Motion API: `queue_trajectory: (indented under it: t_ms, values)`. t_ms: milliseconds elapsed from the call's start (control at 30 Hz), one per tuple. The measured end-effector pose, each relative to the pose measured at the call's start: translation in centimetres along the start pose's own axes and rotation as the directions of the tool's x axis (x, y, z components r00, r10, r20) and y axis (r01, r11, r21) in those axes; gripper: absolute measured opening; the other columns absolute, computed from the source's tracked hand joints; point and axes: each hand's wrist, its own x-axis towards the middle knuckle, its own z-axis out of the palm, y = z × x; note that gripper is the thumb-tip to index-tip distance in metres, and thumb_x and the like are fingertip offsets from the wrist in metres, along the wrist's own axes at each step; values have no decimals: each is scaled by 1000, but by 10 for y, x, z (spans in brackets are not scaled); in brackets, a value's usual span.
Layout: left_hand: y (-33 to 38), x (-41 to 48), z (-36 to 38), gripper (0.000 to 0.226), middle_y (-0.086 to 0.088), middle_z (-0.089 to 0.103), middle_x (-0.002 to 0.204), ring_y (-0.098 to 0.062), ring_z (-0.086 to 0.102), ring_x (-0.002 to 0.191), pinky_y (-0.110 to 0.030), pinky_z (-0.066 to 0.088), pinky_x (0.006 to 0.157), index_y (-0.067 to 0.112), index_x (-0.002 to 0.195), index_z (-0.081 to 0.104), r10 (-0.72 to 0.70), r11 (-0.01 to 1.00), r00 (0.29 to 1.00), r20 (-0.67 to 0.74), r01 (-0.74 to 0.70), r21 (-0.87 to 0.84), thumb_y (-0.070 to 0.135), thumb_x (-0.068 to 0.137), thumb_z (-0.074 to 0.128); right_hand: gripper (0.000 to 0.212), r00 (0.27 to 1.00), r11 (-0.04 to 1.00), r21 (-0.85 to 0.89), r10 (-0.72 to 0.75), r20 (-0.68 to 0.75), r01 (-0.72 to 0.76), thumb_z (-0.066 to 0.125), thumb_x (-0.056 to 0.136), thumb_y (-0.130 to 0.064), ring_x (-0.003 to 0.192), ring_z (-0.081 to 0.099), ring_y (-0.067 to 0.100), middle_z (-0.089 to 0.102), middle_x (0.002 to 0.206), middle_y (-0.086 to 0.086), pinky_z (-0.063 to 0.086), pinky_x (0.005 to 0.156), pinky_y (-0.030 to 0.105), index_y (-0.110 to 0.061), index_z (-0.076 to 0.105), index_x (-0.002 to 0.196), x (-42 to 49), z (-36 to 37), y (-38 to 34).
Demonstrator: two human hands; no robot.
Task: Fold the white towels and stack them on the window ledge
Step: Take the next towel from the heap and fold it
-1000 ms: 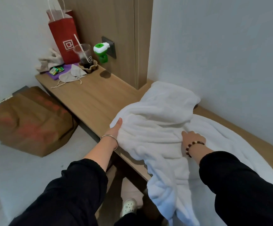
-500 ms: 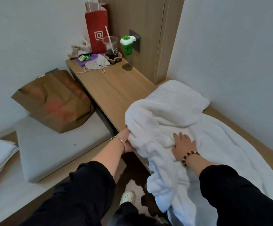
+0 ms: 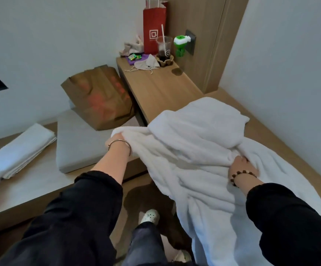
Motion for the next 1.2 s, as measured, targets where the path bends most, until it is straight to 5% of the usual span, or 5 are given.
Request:
queue_trajectory:
  t_ms: [200, 433, 700, 1000, 1200]
  values:
    - [-44, -21, 31, 46, -14, 50, 133, -33, 49, 118, -33, 40, 91, 12, 135, 42, 202, 961, 979, -40, -206, -184, 11, 90, 51, 53, 977, 986, -106, -144, -156, 128, 47, 88, -19, 130, 36, 27, 35, 142, 10, 39, 101, 41, -11, 31, 138, -13, 11, -12]
    - [-30, -36, 67, 59, -9, 21, 154, -29, 24, 139, -41, 26, 112, 23, 149, 16, 634, 716, 773, 22, -597, 363, 26, 95, 40, 14, 897, 887, -161, -441, -25, 432, 40, 89, -15, 90, 55, 23, 60, 106, 6, 42, 73, 28, -15, 53, 94, -29, 6, -13]
    - [4, -66, 99, 86, -8, 26, 148, -29, 46, 121, -29, 40, 87, 28, 151, -2, 542, 801, 783, 306, -591, 95, 12, 88, 54, 19, 939, 695, 672, -11, -343, 254, 52, 91, -25, 95, 51, 19, 51, 104, -3, 42, 74, 31, -12, 51, 105, -23, -22, -11]
    - [34, -77, 101, 30, -1, 67, 108, -14, 56, 97, -20, 41, 80, 13, 111, 70, 601, 653, 513, 613, -758, -6, 10, 87, 52, 92, 995, 555, 826, 67, 69, -95, 75, 72, -46, 119, 49, 33, 47, 136, 8, 44, 94, 39, -11, 27, 142, 22, -54, -27]
    - [52, -48, 89, 28, 1, 65, 114, -20, 55, 110, -25, 41, 89, 15, 110, 69, 757, 565, 587, 288, -809, 162, 13, 93, 47, 17, 980, 549, 815, 41, 196, -186, 64, 84, -13, 81, 52, 29, 57, 91, 11, 39, 55, 29, 0, 59, 95, 33, -73, -40]
